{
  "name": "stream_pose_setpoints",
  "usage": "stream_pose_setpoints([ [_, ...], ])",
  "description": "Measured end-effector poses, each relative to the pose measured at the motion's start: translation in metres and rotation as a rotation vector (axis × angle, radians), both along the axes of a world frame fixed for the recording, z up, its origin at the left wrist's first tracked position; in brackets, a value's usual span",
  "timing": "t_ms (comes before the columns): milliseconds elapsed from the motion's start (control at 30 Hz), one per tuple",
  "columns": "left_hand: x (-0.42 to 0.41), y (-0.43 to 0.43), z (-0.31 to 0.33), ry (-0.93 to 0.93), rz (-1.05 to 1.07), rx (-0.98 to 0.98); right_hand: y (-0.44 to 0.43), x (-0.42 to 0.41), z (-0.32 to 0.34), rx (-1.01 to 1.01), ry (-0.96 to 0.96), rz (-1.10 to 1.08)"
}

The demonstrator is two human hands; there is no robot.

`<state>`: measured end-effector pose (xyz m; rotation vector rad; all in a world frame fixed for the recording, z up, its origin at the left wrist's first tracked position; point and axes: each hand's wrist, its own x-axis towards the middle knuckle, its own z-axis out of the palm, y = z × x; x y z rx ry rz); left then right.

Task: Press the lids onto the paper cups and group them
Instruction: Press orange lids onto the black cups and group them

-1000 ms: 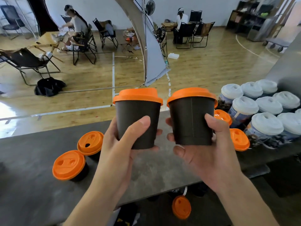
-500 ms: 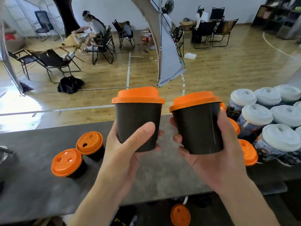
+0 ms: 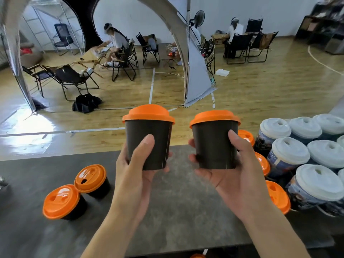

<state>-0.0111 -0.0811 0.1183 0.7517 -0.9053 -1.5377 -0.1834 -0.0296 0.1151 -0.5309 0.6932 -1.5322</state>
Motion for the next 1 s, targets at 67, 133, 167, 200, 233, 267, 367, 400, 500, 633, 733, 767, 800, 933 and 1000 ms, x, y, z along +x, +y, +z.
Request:
stream_pose_setpoints([
  [67, -0.004, -0.003, 0.000, -0.038, 0.010, -0.030, -0.004, -0.003, 0.000, -0.002, 0.022, -0.001],
  [133, -0.006, -0.005, -0.002, -0.079, 0.018, -0.047, -0.008, -0.004, 0.000, -0.003, 0.065, -0.009],
  [167, -0.006, -0.007, -0.003, -0.086, 0.020, -0.051, -0.010, -0.004, 0.000, -0.003, 0.084, -0.018],
  [200, -0.005, -0.009, -0.004, -0.079, 0.021, -0.055, -0.012, -0.003, 0.000, 0.000, 0.101, -0.029],
  [233, -0.004, -0.011, -0.005, -0.067, 0.021, -0.055, -0.014, -0.002, 0.000, 0.005, 0.114, -0.036],
  [267, -0.003, -0.013, -0.006, -0.056, 0.018, -0.053, -0.015, 0.000, 0.000, 0.008, 0.119, -0.037],
  [367, 0.004, -0.019, -0.006, -0.033, 0.022, -0.033, -0.019, 0.006, 0.003, 0.007, 0.086, -0.022],
  [400, 0.007, -0.021, -0.005, -0.024, 0.022, -0.026, -0.020, 0.009, 0.004, 0.012, 0.075, -0.024],
  [500, 0.016, -0.027, -0.004, -0.011, 0.012, -0.003, -0.022, 0.021, 0.006, 0.013, 0.076, -0.032],
  [633, 0.033, -0.035, -0.004, -0.021, -0.014, -0.003, -0.026, 0.041, 0.007, -0.012, 0.057, -0.007],
  [733, 0.046, -0.039, -0.006, -0.023, -0.046, -0.013, -0.030, 0.060, 0.008, 0.005, 0.086, -0.033],
  [767, 0.051, -0.040, -0.007, -0.020, -0.059, -0.016, -0.031, 0.066, 0.008, 0.013, 0.107, -0.055],
  [800, 0.056, -0.041, -0.008, -0.019, -0.071, -0.017, -0.032, 0.072, 0.007, 0.016, 0.138, -0.081],
  [933, 0.074, -0.046, -0.013, -0.033, -0.091, -0.017, -0.036, 0.095, 0.003, 0.021, 0.198, -0.127],
  [1000, 0.082, -0.049, -0.015, -0.008, -0.099, -0.014, -0.037, 0.104, 0.003, 0.006, 0.181, -0.100],
])
